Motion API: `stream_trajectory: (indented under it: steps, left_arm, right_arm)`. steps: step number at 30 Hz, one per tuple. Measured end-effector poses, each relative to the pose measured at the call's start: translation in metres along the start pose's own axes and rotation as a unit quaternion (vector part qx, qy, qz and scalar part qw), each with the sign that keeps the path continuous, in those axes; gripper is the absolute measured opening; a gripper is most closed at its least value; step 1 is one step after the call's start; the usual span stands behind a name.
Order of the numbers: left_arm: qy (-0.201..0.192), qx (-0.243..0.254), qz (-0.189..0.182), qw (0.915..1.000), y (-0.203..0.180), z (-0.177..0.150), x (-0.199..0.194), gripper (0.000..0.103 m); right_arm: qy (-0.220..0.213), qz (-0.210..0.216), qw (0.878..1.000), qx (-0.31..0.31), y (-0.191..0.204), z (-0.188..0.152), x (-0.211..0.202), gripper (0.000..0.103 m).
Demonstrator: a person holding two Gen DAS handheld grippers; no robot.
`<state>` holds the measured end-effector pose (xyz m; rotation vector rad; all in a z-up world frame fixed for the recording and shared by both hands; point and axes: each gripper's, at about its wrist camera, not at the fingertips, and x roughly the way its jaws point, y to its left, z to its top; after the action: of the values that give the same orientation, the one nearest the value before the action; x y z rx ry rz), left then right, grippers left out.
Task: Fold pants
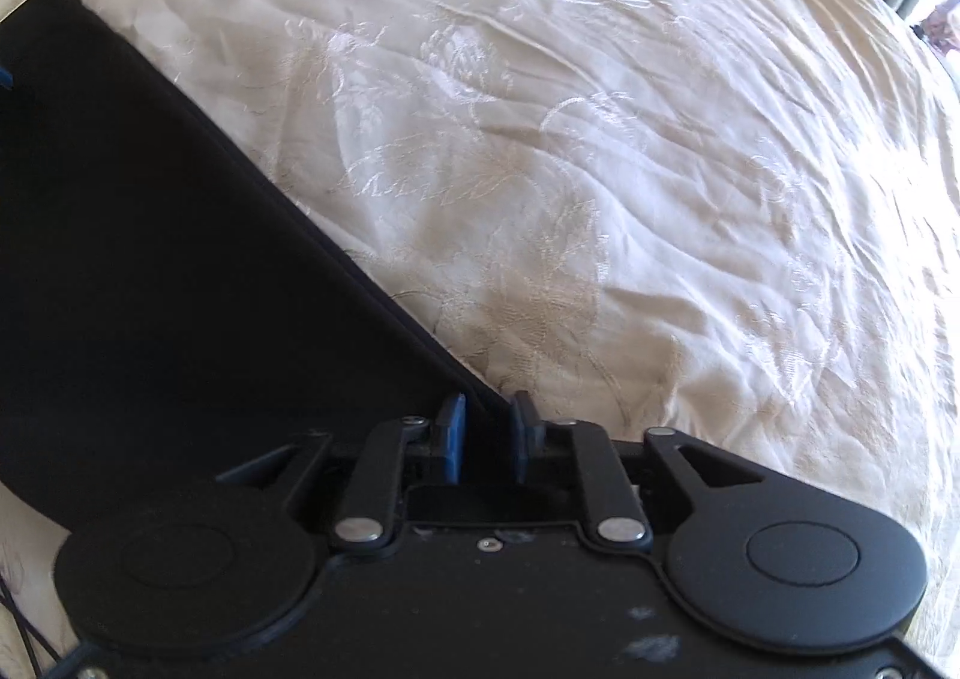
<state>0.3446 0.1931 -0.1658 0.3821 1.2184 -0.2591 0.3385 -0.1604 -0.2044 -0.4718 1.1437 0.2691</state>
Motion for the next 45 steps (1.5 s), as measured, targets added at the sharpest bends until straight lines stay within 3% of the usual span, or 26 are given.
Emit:
stream_trajectory:
  steps: [2, 5, 12, 15, 22, 27, 30, 33, 35, 38, 42, 45]
  left_arm:
    - [0.007, 0.005, -0.005, 0.9999, 0.01, 0.007, 0.012, 0.011]
    - [0.012, 0.03, -0.014, 0.9994, 0.015, 0.018, 0.027, 0.01]
    - [0.004, 0.059, 0.022, 0.998, 0.001, 0.028, 0.028, 0.006]
    - [-0.009, 0.044, 0.024, 0.9987, 0.002, 0.017, 0.01, 0.008]
    - [-0.028, 0.001, -0.004, 0.9996, 0.009, -0.035, -0.042, 0.009]
    - [-0.013, 0.012, -0.022, 0.9996, -0.004, -0.069, -0.054, 0.009]
    - [-0.011, 0.02, -0.026, 0.9994, -0.011, -0.073, -0.056, 0.009]
    - [-0.026, 0.021, -0.039, 0.9987, -0.02, -0.073, -0.075, 0.009]
    - [-0.036, 0.019, -0.053, 0.9978, -0.027, -0.068, -0.08, 0.01]
    - [-0.046, 0.016, -0.079, 0.9957, -0.042, -0.057, -0.08, 0.01]
    - [-0.054, 0.023, -0.113, 0.9918, -0.073, -0.042, -0.074, 0.01]
    - [-0.042, 0.035, -0.117, 0.9916, -0.099, -0.035, -0.06, 0.01]
  right_arm:
    - [-0.021, -0.012, 0.999, 0.038, -0.002, 0.002, -0.014, 0.023]
    - [-0.056, 0.004, 0.994, 0.094, 0.003, 0.006, -0.041, 0.023]
    - [-0.104, 0.091, 0.983, 0.124, 0.079, 0.018, -0.09, 0.023]
    - [-0.108, 0.118, 0.981, 0.109, 0.12, 0.016, -0.107, 0.023]
    - [-0.11, 0.121, 0.982, 0.099, 0.175, -0.011, -0.146, 0.023]
    - [-0.082, 0.103, 0.984, 0.118, 0.184, -0.018, -0.118, 0.018]
    - [-0.045, 0.098, 0.983, 0.15, 0.185, -0.013, -0.082, 0.015]
    - [-0.015, 0.094, 0.986, 0.139, 0.19, -0.008, -0.054, 0.011]
    - [-0.014, 0.089, 0.987, 0.132, 0.19, -0.003, -0.055, 0.011]
    - [-0.031, 0.088, 0.984, 0.153, 0.186, -0.007, -0.078, 0.019]
    - [-0.046, 0.076, 0.973, 0.212, 0.166, -0.032, -0.11, 0.023]
    - [-0.043, 0.058, 0.963, 0.259, 0.144, -0.058, -0.128, 0.025]
